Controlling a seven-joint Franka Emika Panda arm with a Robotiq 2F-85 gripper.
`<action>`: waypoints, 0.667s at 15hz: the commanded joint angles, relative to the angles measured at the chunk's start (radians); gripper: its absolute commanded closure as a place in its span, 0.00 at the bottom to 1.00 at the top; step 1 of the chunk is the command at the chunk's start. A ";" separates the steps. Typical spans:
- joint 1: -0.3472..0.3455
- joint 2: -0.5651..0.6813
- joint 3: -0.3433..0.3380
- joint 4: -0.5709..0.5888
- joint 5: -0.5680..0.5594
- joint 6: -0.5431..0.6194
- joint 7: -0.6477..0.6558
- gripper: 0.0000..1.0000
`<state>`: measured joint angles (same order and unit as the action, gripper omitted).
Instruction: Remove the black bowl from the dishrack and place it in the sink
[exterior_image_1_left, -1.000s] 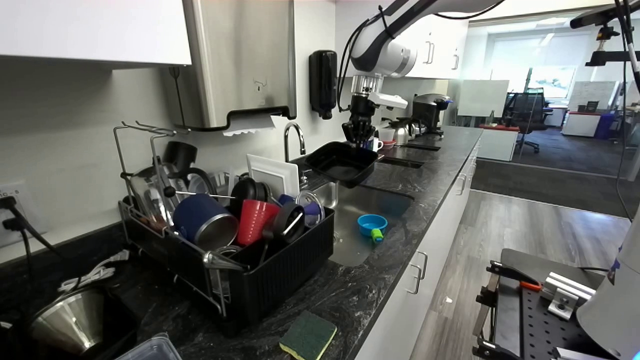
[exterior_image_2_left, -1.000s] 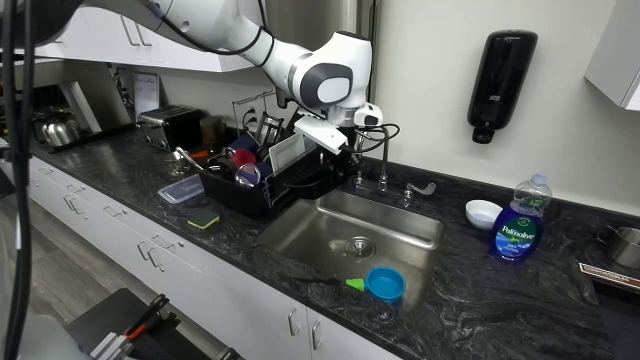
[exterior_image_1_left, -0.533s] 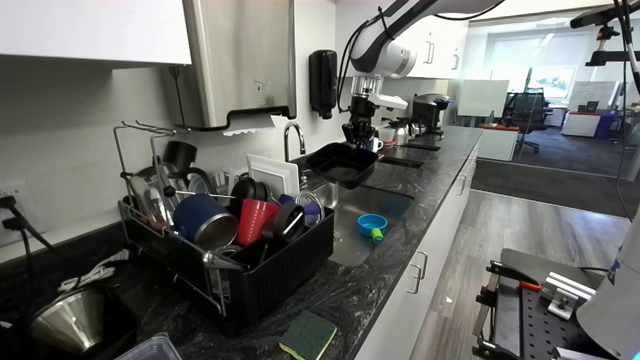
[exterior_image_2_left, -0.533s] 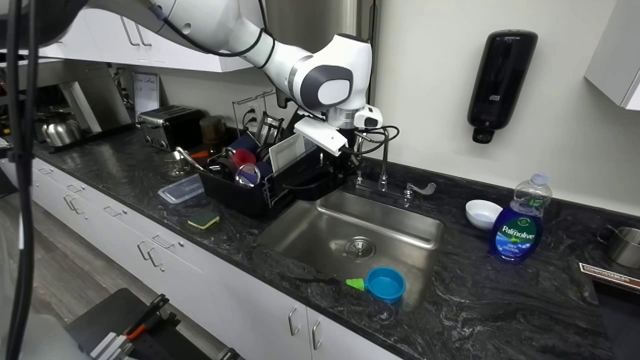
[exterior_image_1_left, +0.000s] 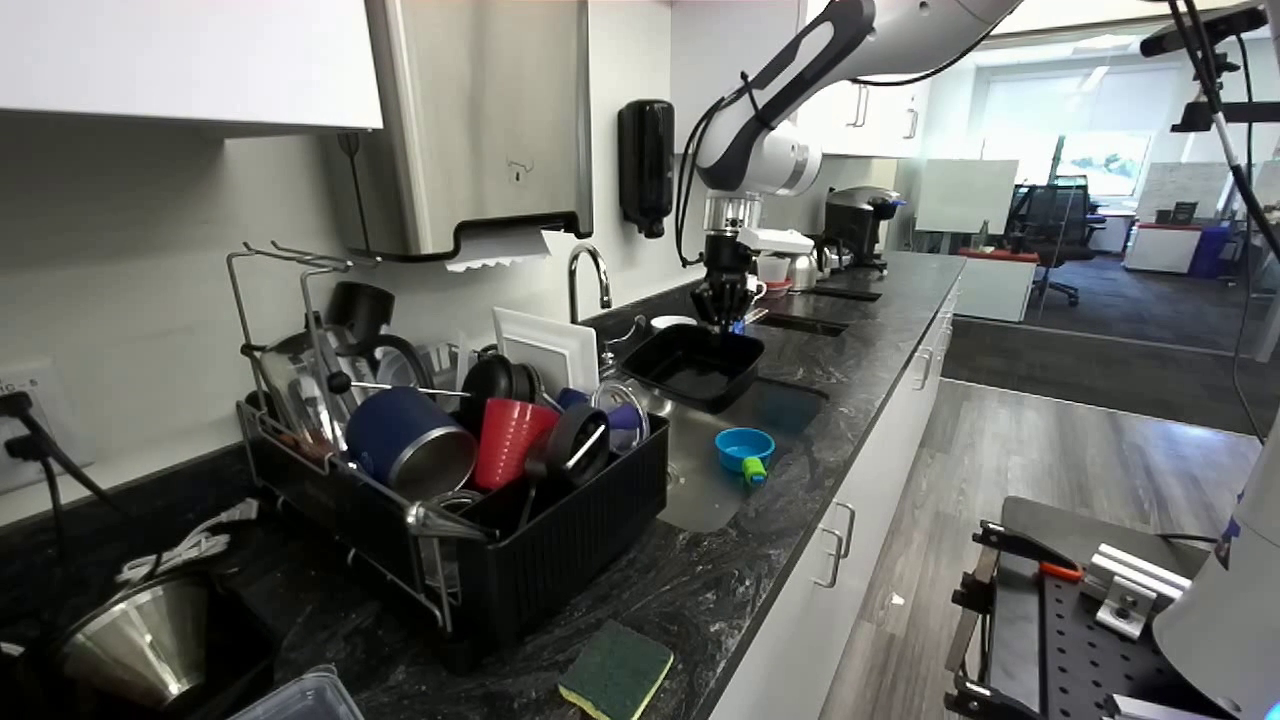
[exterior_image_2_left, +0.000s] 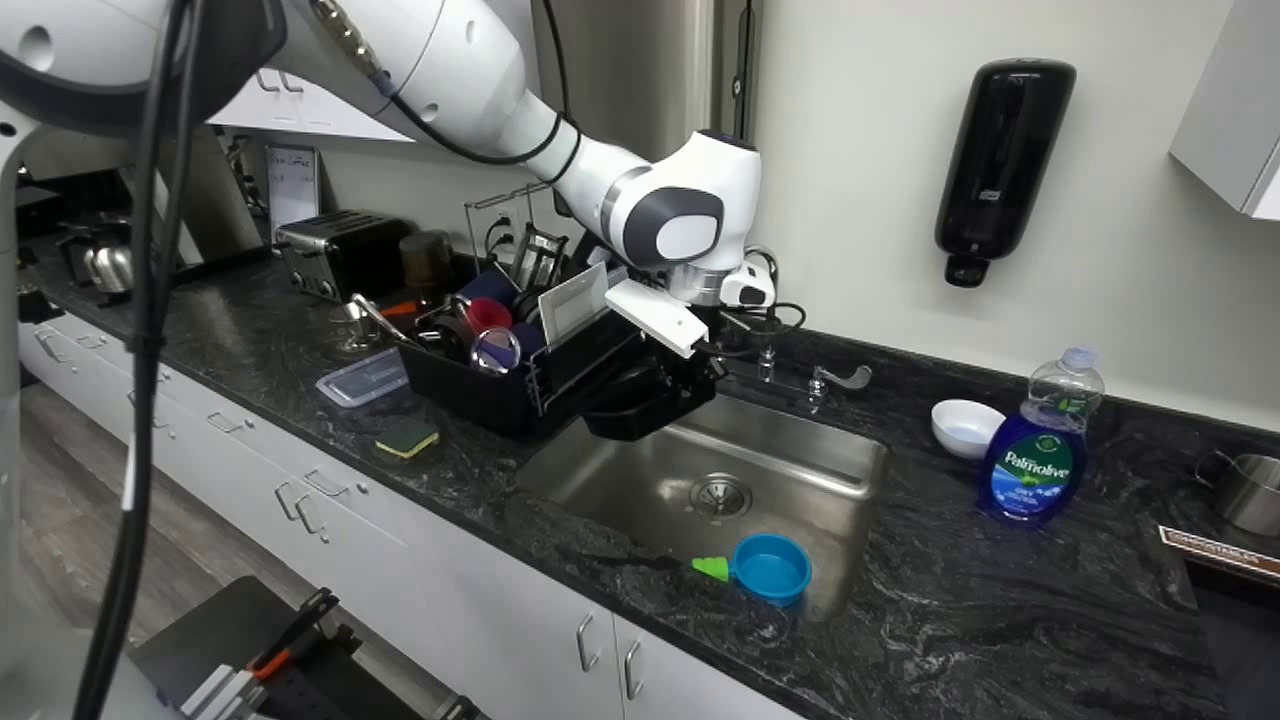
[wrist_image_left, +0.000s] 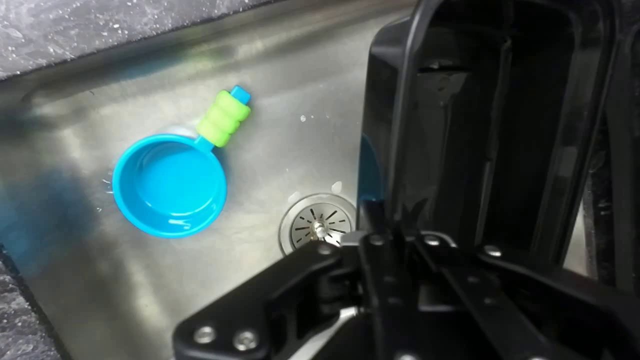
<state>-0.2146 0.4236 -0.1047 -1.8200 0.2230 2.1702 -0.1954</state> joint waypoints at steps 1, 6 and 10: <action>-0.051 0.043 0.022 0.047 0.037 -0.039 -0.065 0.98; -0.112 0.089 0.045 0.093 0.093 -0.076 -0.194 0.98; -0.135 0.145 0.050 0.144 0.099 -0.104 -0.241 0.98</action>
<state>-0.3147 0.5210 -0.0794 -1.7378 0.3013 2.1172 -0.3937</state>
